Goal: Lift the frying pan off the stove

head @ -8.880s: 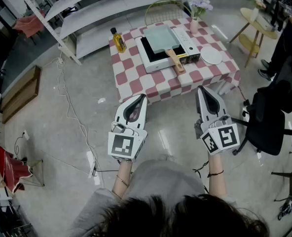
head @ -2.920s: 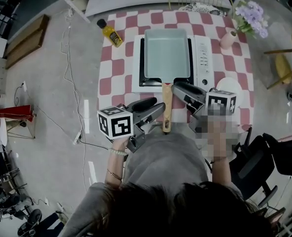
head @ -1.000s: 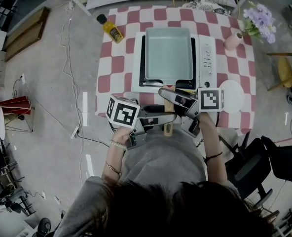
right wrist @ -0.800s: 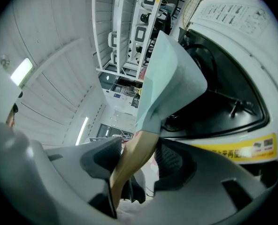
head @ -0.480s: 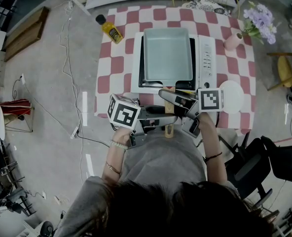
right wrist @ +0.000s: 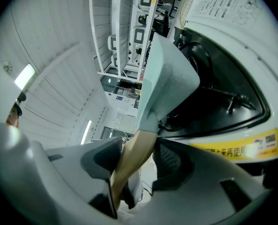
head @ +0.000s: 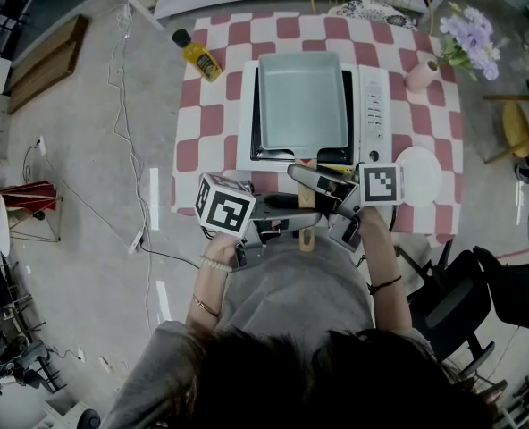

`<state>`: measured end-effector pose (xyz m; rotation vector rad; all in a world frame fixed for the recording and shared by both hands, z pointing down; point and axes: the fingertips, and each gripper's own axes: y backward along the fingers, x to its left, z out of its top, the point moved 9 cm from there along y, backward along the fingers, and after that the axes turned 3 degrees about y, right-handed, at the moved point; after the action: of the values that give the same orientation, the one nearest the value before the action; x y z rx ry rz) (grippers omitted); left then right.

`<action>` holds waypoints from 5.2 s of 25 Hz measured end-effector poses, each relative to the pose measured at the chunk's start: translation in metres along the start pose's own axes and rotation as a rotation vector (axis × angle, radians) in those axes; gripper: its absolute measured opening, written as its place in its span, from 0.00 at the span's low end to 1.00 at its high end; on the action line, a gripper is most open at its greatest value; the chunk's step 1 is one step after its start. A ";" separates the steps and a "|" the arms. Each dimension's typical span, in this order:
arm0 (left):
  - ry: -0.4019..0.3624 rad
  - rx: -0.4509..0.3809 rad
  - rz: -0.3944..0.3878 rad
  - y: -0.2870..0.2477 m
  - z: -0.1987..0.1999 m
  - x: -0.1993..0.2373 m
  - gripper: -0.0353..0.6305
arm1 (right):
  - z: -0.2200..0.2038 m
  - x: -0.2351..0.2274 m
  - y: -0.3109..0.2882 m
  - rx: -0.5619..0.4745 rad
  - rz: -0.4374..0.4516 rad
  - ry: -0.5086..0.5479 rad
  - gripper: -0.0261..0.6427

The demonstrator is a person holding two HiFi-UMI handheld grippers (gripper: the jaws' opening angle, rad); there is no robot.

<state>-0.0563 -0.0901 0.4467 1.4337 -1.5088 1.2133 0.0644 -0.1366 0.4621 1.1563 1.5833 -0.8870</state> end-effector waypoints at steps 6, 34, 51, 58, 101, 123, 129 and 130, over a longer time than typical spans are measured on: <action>-0.010 0.010 0.018 0.000 -0.001 0.003 0.32 | -0.003 -0.003 0.002 -0.012 -0.005 -0.009 0.36; -0.113 -0.003 0.031 0.006 -0.005 -0.024 0.31 | -0.006 0.027 0.004 -0.069 0.018 0.103 0.36; -0.218 -0.005 0.027 0.010 -0.003 -0.057 0.31 | -0.005 0.063 0.011 -0.128 0.055 0.194 0.36; -0.262 -0.001 0.019 0.006 0.002 -0.068 0.31 | 0.002 0.071 0.023 -0.153 0.034 0.255 0.36; -0.454 -0.013 -0.038 -0.033 0.021 -0.129 0.31 | 0.027 0.130 0.079 -0.238 0.053 0.429 0.36; -0.537 0.011 -0.066 -0.042 0.024 -0.149 0.31 | 0.026 0.151 0.098 -0.305 0.058 0.493 0.36; -0.534 0.015 -0.068 -0.043 0.024 -0.149 0.31 | 0.026 0.152 0.099 -0.307 0.056 0.492 0.36; -0.532 0.015 -0.069 -0.043 0.024 -0.149 0.31 | 0.026 0.152 0.099 -0.307 0.051 0.492 0.36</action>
<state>0.0073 -0.0634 0.3057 1.9033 -1.7730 0.8352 0.1510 -0.0910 0.3071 1.2402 1.9890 -0.3132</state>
